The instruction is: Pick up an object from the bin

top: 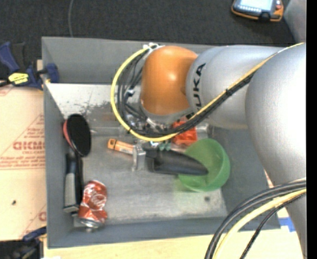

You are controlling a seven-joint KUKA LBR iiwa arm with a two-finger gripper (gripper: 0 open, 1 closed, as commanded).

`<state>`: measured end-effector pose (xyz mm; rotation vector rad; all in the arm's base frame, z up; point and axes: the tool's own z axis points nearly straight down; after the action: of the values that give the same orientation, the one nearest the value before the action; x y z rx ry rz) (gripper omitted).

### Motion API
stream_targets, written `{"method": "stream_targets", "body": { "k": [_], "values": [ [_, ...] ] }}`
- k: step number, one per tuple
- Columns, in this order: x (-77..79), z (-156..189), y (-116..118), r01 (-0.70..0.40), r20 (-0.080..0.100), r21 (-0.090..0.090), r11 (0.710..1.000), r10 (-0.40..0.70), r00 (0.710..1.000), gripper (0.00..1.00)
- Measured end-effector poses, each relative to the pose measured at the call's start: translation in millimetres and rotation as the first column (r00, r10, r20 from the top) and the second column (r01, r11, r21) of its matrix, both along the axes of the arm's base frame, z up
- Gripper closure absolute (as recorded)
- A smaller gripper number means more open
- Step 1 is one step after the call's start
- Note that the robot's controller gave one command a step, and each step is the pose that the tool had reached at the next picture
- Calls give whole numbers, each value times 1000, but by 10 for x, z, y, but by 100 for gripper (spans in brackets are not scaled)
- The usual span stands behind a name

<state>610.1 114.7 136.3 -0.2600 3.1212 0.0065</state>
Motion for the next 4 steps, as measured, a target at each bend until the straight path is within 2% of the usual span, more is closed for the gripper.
{"method": "stream_targets", "body": {
  "k": [1, 2, 3, 4],
  "values": [
    [-210, -157, -815, -105, 0, -9, 994, 105, 994, 0],
    [-164, -325, -436, -170, 6, -1, 985, 170, 985, 0],
    [-245, -58, -807, -113, 7, -7, 994, 113, 994, 0],
    [-139, -443, -818, -270, 3, -1, 963, 270, 963, 100]
  ]
}}
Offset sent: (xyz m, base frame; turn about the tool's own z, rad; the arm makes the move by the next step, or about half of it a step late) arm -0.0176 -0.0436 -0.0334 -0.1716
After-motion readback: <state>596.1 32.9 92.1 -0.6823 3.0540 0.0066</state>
